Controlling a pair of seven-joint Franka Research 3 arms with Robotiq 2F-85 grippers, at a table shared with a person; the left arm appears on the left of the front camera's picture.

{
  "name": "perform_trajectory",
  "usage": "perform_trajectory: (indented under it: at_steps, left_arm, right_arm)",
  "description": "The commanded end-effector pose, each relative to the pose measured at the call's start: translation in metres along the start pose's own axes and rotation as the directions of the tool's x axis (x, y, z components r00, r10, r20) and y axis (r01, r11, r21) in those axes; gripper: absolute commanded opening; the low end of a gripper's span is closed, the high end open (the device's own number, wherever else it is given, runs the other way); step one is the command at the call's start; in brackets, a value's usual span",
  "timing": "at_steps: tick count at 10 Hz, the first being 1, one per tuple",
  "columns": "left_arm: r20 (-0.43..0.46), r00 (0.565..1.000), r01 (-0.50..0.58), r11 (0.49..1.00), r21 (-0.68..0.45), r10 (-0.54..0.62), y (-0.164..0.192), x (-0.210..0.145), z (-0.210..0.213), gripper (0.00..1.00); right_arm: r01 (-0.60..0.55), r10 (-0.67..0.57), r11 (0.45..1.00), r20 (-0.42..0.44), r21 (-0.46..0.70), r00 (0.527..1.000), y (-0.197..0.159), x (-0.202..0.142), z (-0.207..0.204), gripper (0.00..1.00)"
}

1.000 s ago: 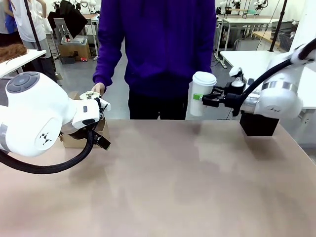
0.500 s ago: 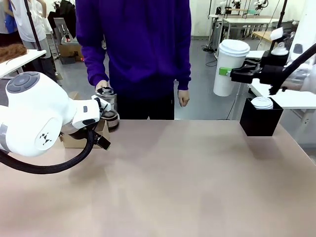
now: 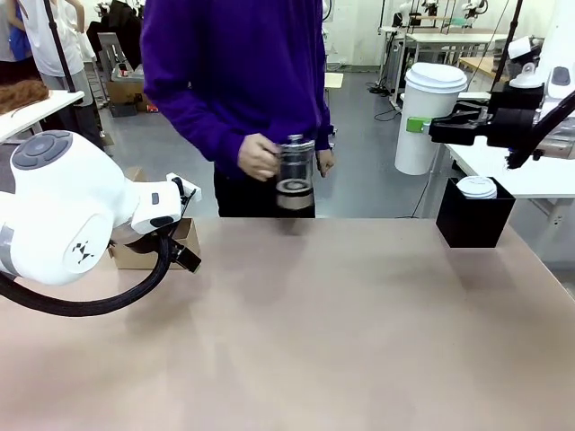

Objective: Pour a drink into a cup and package it in a carrier.
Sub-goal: When a person places the Paper Cup Lid on the 600 ml Paper Cup , lift the 600 ml Paper Cup, then position the Cup Carrier in the center of the table.

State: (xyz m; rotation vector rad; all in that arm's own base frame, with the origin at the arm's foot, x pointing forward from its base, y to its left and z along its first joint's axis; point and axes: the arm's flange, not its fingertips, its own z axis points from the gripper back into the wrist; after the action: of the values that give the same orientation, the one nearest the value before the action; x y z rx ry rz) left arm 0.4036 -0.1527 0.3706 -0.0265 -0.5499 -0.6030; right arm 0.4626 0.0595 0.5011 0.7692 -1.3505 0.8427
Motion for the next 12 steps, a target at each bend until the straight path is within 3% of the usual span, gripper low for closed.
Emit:
perform_trajectory:
  at_steps: [1,12]
  left_arm:
    - [0.0,1.0,-0.002,1.0,-0.001,0.002,0.0008,-0.0006,0.0002,1.0]
    - [0.0,1.0,-0.002,1.0,-0.001,0.002,0.0008,-0.0006,0.0002,1.0]
  right_arm:
    - [-0.018,0.018,1.0,0.013,-0.009,1.0,-0.0023,0.0013,0.0005,0.8]
    - [-0.018,0.018,1.0,0.013,-0.009,1.0,-0.0023,0.0013,0.0005,0.8]
